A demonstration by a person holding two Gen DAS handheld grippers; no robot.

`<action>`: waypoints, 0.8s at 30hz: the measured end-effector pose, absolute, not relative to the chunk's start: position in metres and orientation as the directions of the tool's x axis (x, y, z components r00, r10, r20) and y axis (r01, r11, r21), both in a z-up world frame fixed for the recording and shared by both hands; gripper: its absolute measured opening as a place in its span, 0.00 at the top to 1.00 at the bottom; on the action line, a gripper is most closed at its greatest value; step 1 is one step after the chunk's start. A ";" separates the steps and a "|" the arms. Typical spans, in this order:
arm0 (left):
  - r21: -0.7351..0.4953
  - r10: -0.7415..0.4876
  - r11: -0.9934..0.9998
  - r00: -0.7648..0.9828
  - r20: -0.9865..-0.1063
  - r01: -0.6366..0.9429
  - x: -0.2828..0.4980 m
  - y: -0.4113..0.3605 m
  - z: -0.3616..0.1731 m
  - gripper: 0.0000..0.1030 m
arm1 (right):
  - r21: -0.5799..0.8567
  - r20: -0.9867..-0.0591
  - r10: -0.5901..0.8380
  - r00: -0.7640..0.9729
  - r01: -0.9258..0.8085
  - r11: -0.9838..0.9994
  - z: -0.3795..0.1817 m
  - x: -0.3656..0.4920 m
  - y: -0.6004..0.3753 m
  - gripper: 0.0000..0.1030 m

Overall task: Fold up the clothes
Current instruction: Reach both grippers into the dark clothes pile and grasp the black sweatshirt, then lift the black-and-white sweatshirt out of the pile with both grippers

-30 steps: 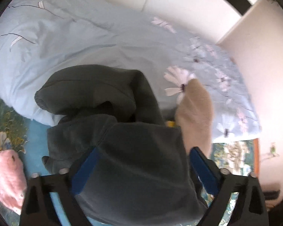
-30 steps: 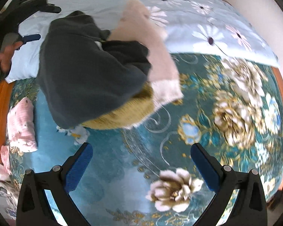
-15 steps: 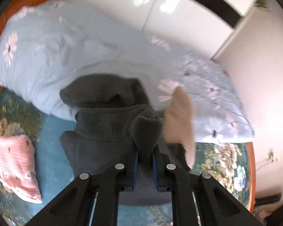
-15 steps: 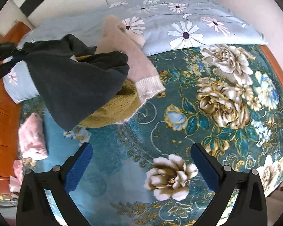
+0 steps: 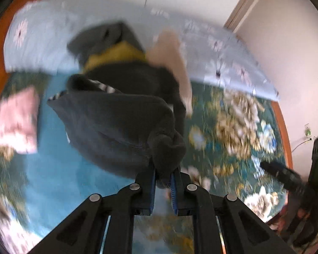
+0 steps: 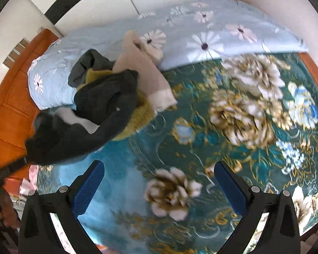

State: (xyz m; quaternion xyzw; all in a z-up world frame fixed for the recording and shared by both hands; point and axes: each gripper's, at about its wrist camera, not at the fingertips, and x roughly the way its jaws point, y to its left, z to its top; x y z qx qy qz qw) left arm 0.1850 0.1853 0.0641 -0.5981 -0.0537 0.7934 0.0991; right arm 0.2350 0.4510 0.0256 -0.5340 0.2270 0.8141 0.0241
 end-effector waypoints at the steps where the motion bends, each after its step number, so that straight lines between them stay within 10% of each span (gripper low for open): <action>1: -0.203 0.215 -0.976 -0.239 -0.947 -0.075 0.197 0.187 0.057 0.88 | 0.359 -0.883 -0.228 -0.410 -0.277 -0.891 0.019 0.240 0.456 0.00; 12: -0.345 0.302 -0.913 -0.210 -0.930 0.215 0.239 0.114 0.046 0.84 | 0.574 -0.802 -0.525 -0.285 -0.126 -0.809 -0.022 0.210 0.418 0.00; 16: -0.317 0.252 -0.910 -0.249 -0.935 0.267 0.238 0.076 0.064 0.62 | 0.602 -0.793 -0.569 -0.216 -0.142 -0.786 -0.051 0.188 0.382 0.00; 20: -0.312 0.236 -0.891 -0.249 -0.939 0.330 0.238 0.037 0.064 0.62 | 0.583 -0.812 -0.564 -0.148 -0.175 -0.793 -0.086 0.176 0.358 0.02; 24: -0.274 0.215 -0.879 -0.189 -0.958 0.389 0.238 0.013 0.041 0.62 | 0.551 -0.831 -0.551 -0.071 -0.236 -0.800 -0.133 0.181 0.343 0.34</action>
